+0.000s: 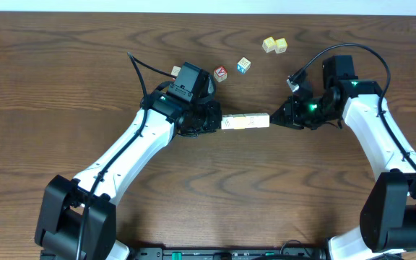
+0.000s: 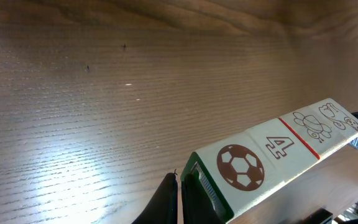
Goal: Lift 4 blocks
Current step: 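Keep holding the lifted block row steady with both grippers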
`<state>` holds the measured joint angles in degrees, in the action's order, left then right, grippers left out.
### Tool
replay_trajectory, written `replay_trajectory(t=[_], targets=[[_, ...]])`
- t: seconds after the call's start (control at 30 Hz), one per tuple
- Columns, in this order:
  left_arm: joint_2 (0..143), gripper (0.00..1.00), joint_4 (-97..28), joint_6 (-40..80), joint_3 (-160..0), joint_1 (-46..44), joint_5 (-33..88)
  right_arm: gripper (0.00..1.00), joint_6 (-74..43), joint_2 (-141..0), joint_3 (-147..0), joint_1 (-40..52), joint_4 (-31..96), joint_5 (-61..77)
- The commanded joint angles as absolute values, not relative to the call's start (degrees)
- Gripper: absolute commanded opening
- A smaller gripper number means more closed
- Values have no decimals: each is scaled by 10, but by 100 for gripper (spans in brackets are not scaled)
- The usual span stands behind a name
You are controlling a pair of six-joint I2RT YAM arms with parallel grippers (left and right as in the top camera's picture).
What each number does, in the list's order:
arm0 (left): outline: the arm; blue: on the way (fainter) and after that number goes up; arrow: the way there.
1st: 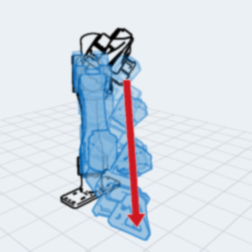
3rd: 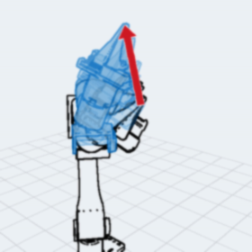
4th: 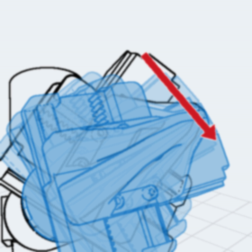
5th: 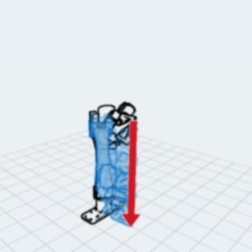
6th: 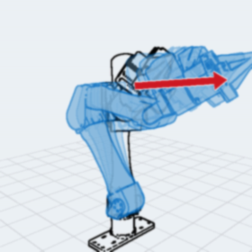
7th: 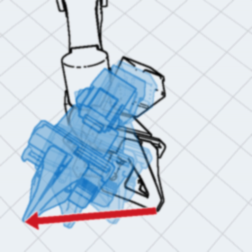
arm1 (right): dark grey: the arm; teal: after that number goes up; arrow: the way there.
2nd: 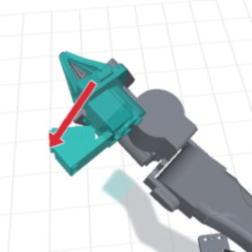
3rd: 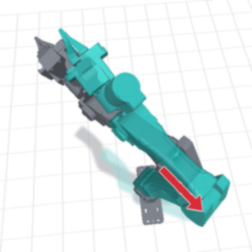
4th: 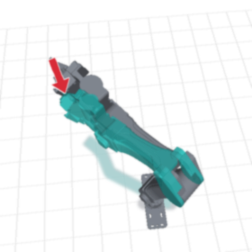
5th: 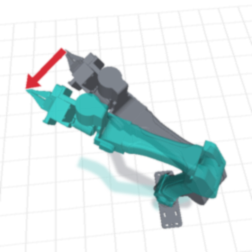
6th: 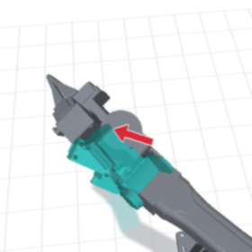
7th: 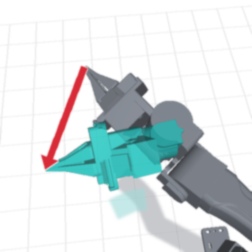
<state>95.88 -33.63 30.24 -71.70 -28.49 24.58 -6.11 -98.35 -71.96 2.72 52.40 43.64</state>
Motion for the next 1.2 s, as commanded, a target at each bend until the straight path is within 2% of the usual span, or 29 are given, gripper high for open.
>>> replay_trajectory(t=[0.0,1.17], targets=[[952,7,-321,308,-723,-303,323,1,-68,-974,-725,61,520,534],[952,7,-321,308,-723,-303,323,1,-68,-974,-725,61,520,523]])
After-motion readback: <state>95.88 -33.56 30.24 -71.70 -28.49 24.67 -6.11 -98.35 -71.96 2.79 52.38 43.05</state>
